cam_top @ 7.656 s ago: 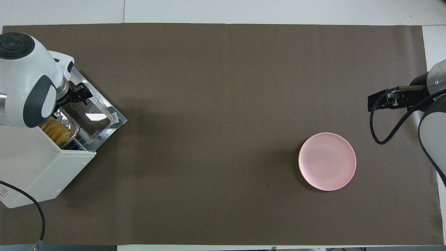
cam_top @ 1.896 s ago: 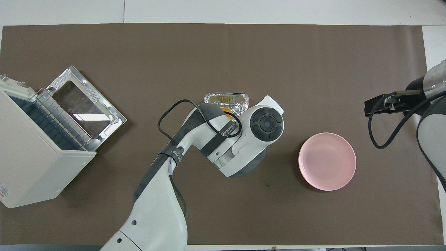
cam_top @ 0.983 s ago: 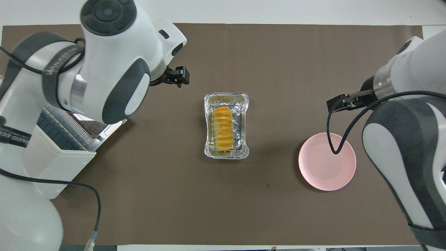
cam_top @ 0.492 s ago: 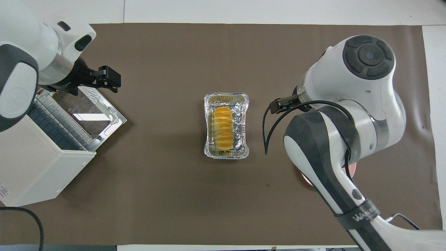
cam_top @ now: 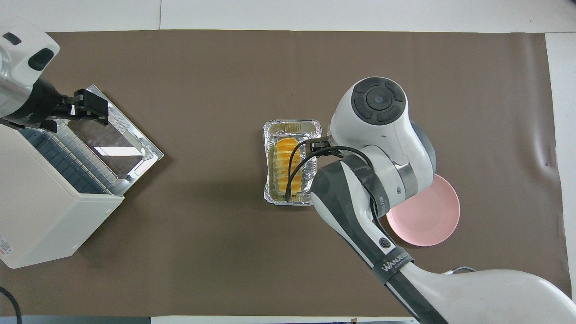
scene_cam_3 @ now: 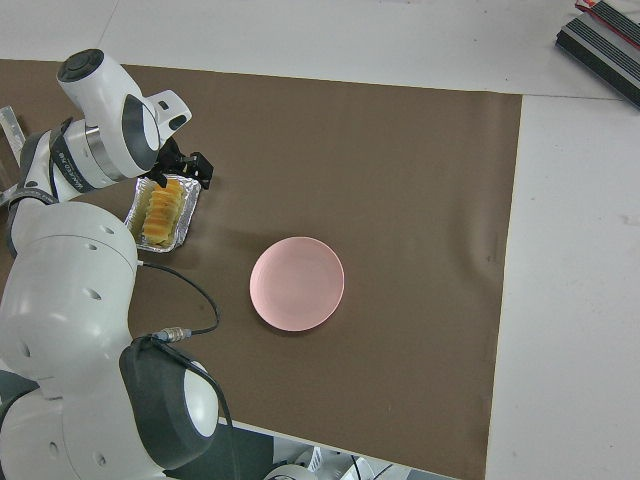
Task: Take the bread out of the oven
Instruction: 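Retract the left gripper while the right gripper reaches the foil tray, then grasp the foil tray edge with the right gripper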
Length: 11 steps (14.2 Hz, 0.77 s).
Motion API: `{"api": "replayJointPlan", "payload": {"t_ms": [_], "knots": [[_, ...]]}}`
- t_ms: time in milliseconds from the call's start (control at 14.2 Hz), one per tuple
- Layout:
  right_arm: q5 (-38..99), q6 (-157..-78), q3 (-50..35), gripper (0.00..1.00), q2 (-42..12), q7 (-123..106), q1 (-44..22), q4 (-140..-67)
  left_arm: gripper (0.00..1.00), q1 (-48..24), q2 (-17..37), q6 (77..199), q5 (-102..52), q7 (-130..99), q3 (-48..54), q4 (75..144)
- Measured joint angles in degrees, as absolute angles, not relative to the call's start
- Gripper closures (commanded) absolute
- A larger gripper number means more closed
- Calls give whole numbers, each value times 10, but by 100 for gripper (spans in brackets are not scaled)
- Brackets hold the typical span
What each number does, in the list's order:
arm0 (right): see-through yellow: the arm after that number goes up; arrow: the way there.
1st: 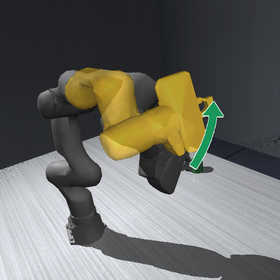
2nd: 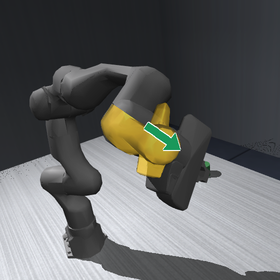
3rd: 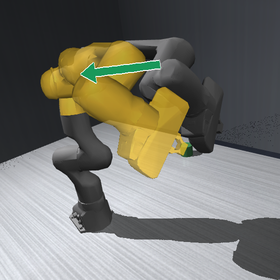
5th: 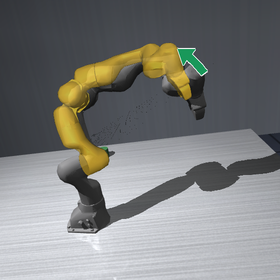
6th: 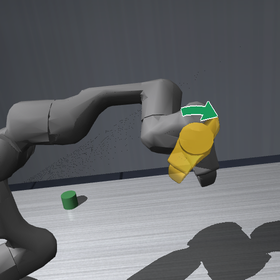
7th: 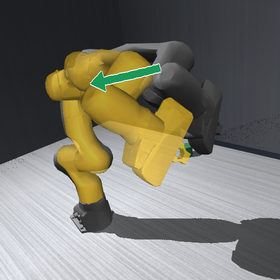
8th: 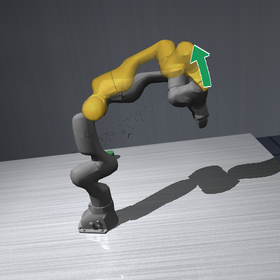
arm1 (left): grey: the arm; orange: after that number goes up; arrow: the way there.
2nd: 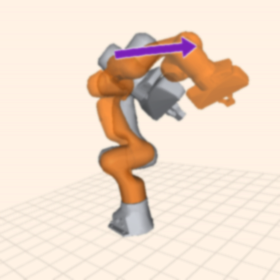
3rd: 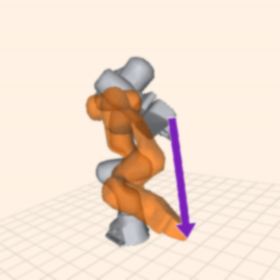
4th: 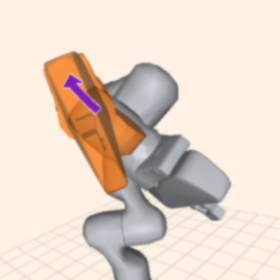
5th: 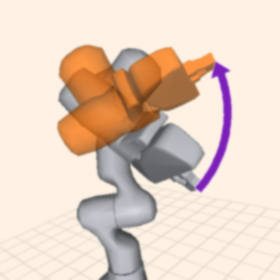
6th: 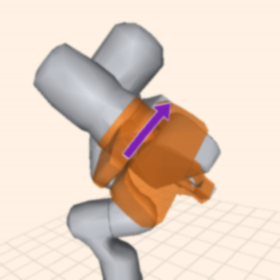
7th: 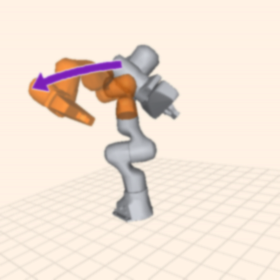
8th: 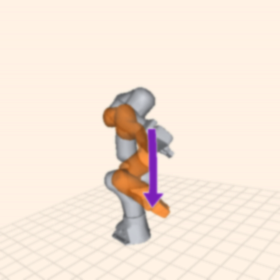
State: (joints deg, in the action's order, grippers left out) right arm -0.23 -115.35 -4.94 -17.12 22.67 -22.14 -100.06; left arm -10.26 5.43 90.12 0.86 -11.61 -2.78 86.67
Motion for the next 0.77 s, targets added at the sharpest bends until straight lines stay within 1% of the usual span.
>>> {"api": "replayJointPlan", "payload": {"t_ms": [140,281,562,632,773], "knots": [[-2,-1173,-49,0,-193,242,-228,-1007,0,-71,34,894,9,-88,-20,878],[-2,-1203,-49,0,-206,256,-230,-1018,0,-64,18,887,9,-80,-17,889],[25,-1239,-49,1,-210,280,-236,-1043,0,-57,10,886,5,-56,-12,907],[31,-1246,-50,10,-210,287,-237,-1050,0,-53,10,884,3,-51,-12,909],[33,-1249,-50,13,-210,300,-240,-1060,0,-49,9,875,0,-46,-9,911]]}}
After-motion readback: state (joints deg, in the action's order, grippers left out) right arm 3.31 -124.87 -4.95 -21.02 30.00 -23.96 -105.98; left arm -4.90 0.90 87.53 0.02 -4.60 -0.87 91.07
